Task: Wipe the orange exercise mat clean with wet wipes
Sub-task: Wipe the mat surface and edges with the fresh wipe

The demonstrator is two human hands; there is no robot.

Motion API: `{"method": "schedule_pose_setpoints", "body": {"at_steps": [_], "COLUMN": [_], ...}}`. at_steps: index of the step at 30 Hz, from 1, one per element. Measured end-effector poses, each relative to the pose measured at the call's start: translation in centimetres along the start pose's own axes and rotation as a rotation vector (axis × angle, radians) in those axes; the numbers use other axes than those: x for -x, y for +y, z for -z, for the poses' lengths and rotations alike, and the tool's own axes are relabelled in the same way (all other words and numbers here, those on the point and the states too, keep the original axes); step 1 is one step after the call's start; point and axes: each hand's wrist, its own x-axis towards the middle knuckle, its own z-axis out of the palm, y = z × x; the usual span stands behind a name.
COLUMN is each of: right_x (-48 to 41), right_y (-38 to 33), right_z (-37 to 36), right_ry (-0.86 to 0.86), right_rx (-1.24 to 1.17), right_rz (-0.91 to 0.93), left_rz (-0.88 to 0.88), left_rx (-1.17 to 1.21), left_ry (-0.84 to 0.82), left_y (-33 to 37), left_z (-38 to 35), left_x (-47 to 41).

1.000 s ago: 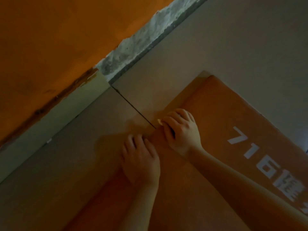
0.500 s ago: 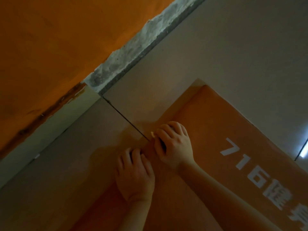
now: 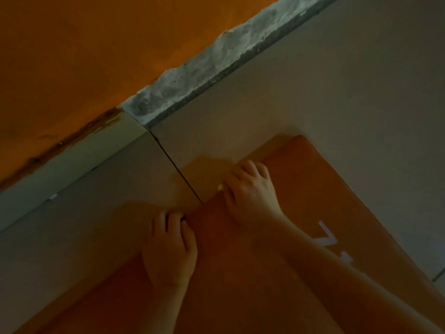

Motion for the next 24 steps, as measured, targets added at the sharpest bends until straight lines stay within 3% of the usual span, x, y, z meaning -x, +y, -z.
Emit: {"method": "schedule_pose_setpoints", "body": {"at_steps": [7,11,14,24], "right_x": [-1.6,-0.9,-0.7,-0.6], "right_y": [9.1,7.7,7.6,7.6], "right_z": [4.2,2.1,1.6,1.4], "right_ry": [0.04,0.189,0.262,0.361], "right_rx": [0.055,-0.055,-0.026,-0.049], "right_rz": [-0.195,-0.336,-0.337,-0.442], "left_rz": [-0.012,-0.053,-0.12,-0.303], "left_rx": [0.033,0.021,0.007,0.078], "left_ry": [0.035,-0.002,-0.014,0.004], "left_y": [0.0,0.1,0.0,4.2], "left_z": [-0.2,-0.2,0.1,-1.8], "left_x": [0.0,0.3,0.6,0.6]}}
